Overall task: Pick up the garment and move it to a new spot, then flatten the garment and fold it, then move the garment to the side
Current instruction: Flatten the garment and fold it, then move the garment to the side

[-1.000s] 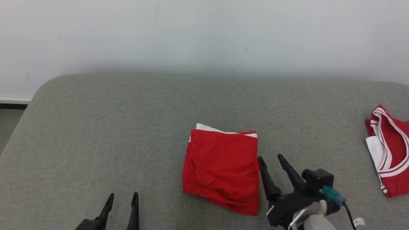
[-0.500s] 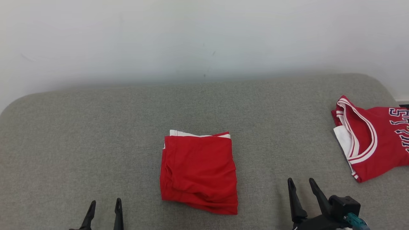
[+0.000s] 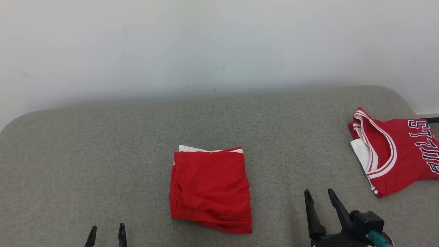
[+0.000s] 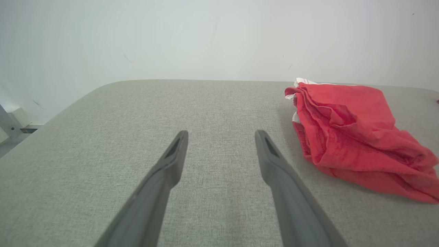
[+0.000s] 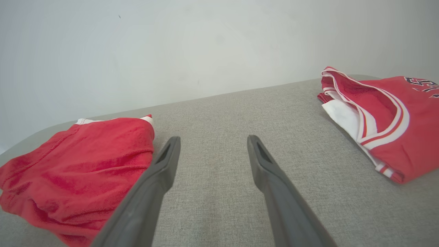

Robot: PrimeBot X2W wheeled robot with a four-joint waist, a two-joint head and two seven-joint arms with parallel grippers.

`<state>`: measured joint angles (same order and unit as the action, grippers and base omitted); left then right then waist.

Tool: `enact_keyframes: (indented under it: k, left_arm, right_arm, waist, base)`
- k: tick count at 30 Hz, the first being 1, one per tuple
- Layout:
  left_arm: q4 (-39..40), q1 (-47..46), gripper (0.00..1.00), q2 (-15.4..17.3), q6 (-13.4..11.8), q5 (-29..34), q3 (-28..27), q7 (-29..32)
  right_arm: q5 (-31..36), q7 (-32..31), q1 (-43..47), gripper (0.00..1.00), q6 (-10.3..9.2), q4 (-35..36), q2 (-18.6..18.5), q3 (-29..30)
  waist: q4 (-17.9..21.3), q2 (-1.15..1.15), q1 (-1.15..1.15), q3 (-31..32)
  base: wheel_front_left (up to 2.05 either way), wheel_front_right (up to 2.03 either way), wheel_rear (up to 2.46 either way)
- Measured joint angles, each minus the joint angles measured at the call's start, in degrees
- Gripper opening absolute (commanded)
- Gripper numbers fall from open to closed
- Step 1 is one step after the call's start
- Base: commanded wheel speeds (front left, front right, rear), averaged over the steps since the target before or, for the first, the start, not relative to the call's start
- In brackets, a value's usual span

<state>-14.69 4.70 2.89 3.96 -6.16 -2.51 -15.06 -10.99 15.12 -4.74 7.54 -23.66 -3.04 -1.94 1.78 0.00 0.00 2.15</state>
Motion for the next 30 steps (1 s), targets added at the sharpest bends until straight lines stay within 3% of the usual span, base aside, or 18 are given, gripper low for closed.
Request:
enact_keyframes:
  k: [16,30]
  left_arm:
    - [1.3,0.7,1.00,0.0,-0.4,0.7,2.2,0.0]
    - [2.0,-1.0,1.00,0.0,0.2,1.6,7.6,0.0]
  right_arm:
    - [-2.4,0.0,-0.3,1.00,0.00,-0.8,0.1,-3.1]
    - [-4.5,0.0,-7.7,1.00,0.00,-9.3,0.1,-4.9]
  waist:
    - [-1.5,0.00,0.00,-0.7]
    - [-8.9,0.00,0.00,-2.8]
  base:
    - [0.00,0.00,0.00]
    - [0.00,0.00,0.00]
